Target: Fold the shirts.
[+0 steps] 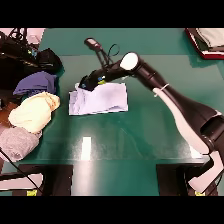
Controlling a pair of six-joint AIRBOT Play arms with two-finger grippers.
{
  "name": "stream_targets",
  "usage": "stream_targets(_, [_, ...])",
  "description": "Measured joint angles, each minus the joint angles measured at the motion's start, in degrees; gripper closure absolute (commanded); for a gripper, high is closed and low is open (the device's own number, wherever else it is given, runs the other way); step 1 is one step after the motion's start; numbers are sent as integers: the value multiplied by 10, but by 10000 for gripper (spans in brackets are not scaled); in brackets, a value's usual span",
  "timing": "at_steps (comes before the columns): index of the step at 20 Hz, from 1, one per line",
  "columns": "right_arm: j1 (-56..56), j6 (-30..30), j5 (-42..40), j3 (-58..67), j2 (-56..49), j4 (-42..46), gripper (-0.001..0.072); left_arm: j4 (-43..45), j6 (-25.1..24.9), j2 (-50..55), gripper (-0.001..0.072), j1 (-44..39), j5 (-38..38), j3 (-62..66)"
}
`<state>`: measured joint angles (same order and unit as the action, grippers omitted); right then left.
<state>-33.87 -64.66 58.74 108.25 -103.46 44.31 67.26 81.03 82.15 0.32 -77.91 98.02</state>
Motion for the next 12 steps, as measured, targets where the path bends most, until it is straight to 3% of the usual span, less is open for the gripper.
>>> stream_targets(2, [40, -19, 52, 1, 8, 28, 207, 0, 0, -1, 684, 1, -5, 0])
stream_targets(3, [63, -28, 76, -3, 10, 37, 94, 0, 0, -1, 684, 1, -6, 0])
stream_targets(4, [90, -38, 101, -12, 12, 44, 34, 0, 0, -1, 685, 1, -9, -1])
stream_targets(8, [192, -64, 153, -102, 15, 31, 35, -2, 0, -2, 684, 2, -10, -1])
stream_targets(12, [250, -71, 129, -216, 15, -32, 35, -4, 0, -2, 684, 1, -11, -1])
